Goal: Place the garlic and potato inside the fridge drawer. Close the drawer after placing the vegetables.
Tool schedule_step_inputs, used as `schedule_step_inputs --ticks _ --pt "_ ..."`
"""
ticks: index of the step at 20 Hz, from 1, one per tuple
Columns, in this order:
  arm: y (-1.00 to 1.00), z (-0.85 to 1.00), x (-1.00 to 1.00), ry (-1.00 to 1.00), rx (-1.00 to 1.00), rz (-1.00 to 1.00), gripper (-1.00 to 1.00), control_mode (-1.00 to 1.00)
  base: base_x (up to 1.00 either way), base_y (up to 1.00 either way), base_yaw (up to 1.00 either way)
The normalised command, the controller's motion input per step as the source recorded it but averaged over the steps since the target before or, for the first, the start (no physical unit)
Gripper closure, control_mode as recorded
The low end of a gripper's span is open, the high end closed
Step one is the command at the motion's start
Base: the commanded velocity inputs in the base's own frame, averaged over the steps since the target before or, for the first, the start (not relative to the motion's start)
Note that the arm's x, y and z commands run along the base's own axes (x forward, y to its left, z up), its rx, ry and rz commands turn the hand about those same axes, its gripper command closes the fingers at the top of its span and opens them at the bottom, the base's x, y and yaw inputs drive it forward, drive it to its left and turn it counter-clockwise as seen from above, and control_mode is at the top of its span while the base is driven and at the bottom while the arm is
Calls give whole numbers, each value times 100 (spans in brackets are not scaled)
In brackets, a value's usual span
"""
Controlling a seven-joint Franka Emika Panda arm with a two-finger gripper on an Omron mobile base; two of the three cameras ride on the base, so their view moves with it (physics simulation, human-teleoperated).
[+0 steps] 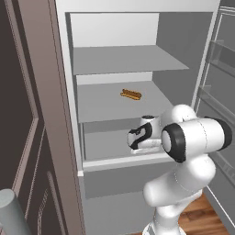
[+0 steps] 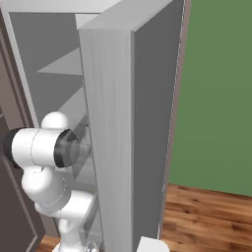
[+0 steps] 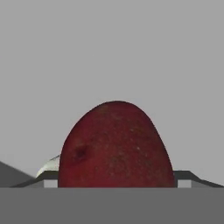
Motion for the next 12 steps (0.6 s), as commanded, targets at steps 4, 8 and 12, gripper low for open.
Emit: schedule_step_inputs --ticks 4,8,12 --pt "-3 -1 -38 -1 3 -1 -100 -100 0 0 0" --pt "-1 3 -13 0 0 0 -100 -100 0 0 0" --pt "0 45 2 -4 3 -2 -100 -100 0 0 0"
